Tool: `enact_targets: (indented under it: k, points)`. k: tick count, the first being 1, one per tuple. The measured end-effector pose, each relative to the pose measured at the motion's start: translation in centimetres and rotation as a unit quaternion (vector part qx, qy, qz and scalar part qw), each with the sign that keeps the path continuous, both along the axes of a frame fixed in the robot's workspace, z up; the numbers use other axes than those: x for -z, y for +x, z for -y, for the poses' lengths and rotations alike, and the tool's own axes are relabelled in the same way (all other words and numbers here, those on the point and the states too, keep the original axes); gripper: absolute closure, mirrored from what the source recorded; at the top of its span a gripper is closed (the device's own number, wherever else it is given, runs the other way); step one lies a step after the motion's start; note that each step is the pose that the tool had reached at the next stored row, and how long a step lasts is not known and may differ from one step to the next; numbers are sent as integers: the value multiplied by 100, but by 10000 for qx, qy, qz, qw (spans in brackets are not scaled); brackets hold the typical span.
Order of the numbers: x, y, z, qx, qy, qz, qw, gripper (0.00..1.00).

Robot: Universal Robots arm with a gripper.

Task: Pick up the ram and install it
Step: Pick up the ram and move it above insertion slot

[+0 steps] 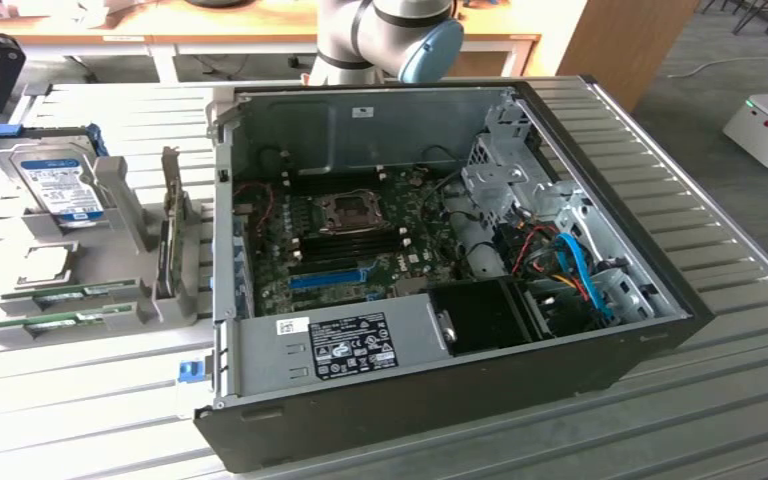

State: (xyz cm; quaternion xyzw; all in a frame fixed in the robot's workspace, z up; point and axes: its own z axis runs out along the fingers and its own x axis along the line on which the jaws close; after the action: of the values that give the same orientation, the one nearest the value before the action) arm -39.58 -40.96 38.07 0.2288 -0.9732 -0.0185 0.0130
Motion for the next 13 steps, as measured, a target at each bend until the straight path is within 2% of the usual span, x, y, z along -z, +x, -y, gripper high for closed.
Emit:
enact_targets:
  k: [7,13]
  points:
    - [0,0,0,-267,0,0,9996,89]
    - [0,0,0,-518,0,0,9987,89]
